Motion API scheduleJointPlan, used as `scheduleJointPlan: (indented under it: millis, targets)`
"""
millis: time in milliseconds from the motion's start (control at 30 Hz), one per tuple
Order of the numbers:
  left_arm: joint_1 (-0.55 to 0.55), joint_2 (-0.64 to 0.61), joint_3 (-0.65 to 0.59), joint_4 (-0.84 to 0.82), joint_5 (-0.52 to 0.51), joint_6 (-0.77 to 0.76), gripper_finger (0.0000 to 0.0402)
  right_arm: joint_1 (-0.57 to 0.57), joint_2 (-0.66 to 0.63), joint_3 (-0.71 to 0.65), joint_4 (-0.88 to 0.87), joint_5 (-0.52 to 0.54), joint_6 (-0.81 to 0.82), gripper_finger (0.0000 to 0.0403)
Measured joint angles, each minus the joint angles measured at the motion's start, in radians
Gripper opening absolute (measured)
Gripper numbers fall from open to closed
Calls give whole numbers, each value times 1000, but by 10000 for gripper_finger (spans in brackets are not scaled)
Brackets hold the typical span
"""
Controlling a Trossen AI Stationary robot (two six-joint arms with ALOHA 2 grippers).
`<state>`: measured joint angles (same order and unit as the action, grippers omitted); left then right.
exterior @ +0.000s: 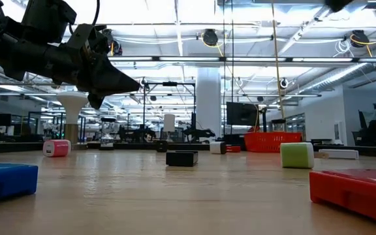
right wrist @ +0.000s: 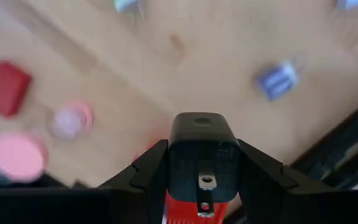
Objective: Pick & Place Office items
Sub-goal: Put the bottom black charger adapter into the bottom right red basket
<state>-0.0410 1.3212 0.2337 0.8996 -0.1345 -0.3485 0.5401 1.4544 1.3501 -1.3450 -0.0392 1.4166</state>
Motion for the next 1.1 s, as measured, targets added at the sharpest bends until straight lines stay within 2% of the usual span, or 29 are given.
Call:
scheduleJointPlan:
  millis: [100,233,533,667,900,1100]
  targets:
    - [0,0,0,-1,0,0,3,88,3,-25,32,-37,86,142]
    - [0,0,0,-4,0,-1,12,201,5,-96,102,-106,197,142]
    - [0,0,0,-8,0,-14,4,407,5,-297,444,-176,435,142]
    - [0,0,0,-9,0,-21,15,457,5,-350,480,-187,503,142]
    - [0,0,0,-9,1,-40,5,498,5,-403,622,-202,555,142]
    - [0,0,0,-9,1,-47,15,514,5,-407,621,-206,562,143]
